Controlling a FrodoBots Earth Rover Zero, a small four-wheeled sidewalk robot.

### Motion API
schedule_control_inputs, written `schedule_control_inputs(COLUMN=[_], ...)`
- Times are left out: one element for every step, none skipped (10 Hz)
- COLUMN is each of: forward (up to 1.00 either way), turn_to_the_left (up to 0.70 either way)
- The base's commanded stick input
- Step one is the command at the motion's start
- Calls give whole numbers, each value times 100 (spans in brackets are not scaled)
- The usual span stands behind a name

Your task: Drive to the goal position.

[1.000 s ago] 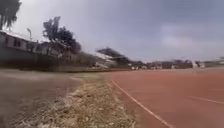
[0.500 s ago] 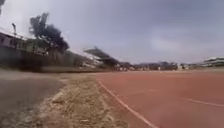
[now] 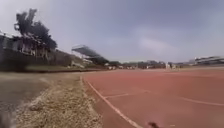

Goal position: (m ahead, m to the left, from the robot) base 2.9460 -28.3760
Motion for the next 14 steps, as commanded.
schedule_control_inputs(forward=[70, 70, 70, 70, 70, 70, 70, 70, 70, 70, 70, 70, 70, 70], turn_to_the_left=[-35, -35, -35, -35, -35, -35, -35, -35, -35, -35, -35, -35, -35, -35])
